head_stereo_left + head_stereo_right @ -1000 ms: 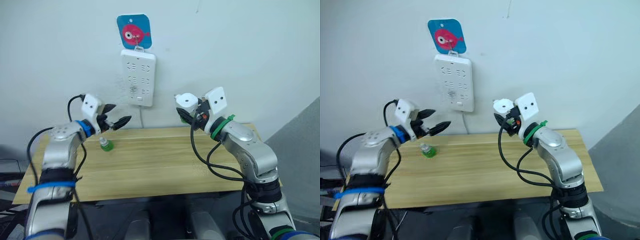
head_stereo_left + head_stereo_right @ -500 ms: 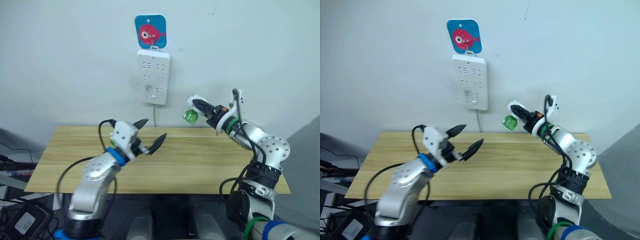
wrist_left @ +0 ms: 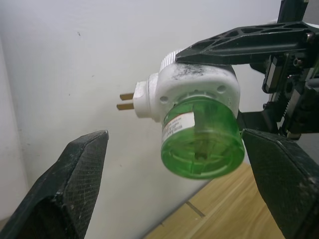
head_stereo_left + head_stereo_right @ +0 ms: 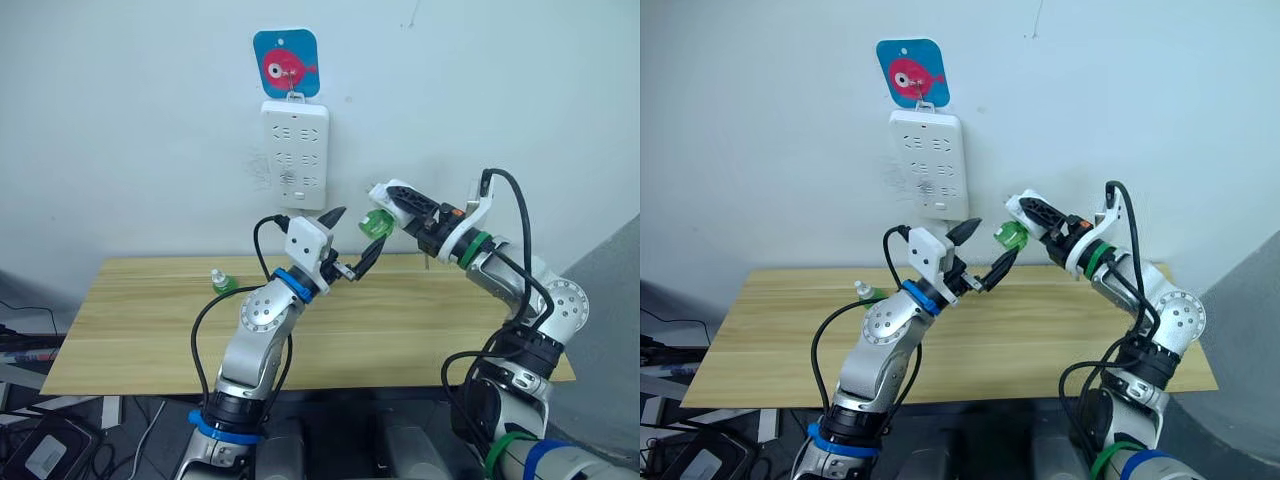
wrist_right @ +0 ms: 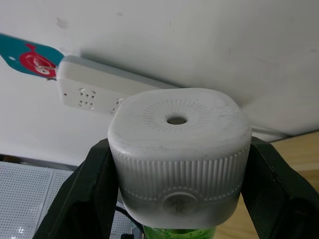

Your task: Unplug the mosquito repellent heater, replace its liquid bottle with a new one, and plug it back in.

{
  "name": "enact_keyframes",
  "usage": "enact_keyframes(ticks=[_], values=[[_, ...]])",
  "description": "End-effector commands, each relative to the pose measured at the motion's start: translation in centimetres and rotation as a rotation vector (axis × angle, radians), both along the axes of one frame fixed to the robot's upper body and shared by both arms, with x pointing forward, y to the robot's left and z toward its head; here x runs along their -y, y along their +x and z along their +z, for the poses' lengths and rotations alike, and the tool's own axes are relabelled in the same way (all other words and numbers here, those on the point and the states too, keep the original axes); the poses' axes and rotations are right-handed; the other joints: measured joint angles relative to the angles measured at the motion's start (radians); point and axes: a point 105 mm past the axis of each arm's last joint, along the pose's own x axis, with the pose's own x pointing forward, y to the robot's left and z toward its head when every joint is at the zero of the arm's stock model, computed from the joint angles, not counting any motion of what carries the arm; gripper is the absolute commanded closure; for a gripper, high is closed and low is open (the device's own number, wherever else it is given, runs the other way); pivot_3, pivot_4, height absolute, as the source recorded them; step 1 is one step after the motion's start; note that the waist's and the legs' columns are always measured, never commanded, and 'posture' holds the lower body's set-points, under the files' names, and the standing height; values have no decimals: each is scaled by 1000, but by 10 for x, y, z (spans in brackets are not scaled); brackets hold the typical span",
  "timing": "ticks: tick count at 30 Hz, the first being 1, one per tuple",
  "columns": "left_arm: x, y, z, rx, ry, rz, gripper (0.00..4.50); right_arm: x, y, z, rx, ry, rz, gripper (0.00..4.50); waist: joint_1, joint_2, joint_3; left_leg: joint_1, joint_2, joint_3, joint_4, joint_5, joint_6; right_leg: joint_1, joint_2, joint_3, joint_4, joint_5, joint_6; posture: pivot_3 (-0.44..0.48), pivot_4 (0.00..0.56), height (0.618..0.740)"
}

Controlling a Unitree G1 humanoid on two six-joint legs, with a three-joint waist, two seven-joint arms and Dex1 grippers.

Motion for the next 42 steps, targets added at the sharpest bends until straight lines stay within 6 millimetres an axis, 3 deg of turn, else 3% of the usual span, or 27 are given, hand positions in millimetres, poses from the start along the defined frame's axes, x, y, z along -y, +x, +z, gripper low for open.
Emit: enact_keyframes(ticks=[1,5,7,12,13,24,28,29,33,42], values=[[6,-3,13,51,-29,-18,23,-2,-8,18,58,26,12,1548,0,0,0,0,0,0,0,0,0,0,0,0,0,0,0,-42,177,740],[12,-3,10,29,-35,-34,200,-3,-11,19,46,34,9,1548,-1,0,0,0,0,1,0,0,0,0,0,1,0,-1,2,-42,177,740],[12,-3,10,25,-47,-34,624,-4,-13,20,41,40,7,1548,-1,0,0,0,0,1,0,0,0,0,0,1,-1,-2,3,-42,177,740],[14,-5,6,9,-45,-50,2174,-6,-16,23,40,49,17,1548,-1,0,0,0,0,1,0,0,0,0,1,1,-1,-3,5,-50,170,740],[15,-5,6,7,-46,-51,2273,-6,-16,23,40,50,20,1548,-1,0,0,0,0,1,0,0,0,0,1,1,-1,-3,5,-50,170,740],[17,-6,1,4,-17,-58,2273,-11,-24,23,47,35,62,1548,0,0,0,0,0,2,0,0,0,0,1,2,-1,-3,6,-47,155,740],[17,-6,4,21,-5,-74,2273,-12,-26,20,52,13,81,117,0,0,0,0,0,2,0,0,0,0,1,2,-1,-3,6,-50,157,740],[17,-7,4,29,9,-86,2273,-11,-26,19,52,9,89,51,0,0,0,0,0,2,0,0,0,0,1,2,-1,-3,6,-51,158,740],[15,-10,2,52,68,-138,2273,-11,-29,15,53,-29,152,51,0,0,0,0,0,2,0,0,0,0,1,2,-2,-3,6,-53,155,740],[2,-31,-2,173,286,-382,2273,1,-46,8,62,-179,540,51,3,0,0,0,1,3,0,0,0,0,1,2,-3,-1,2,-33,152,740]])
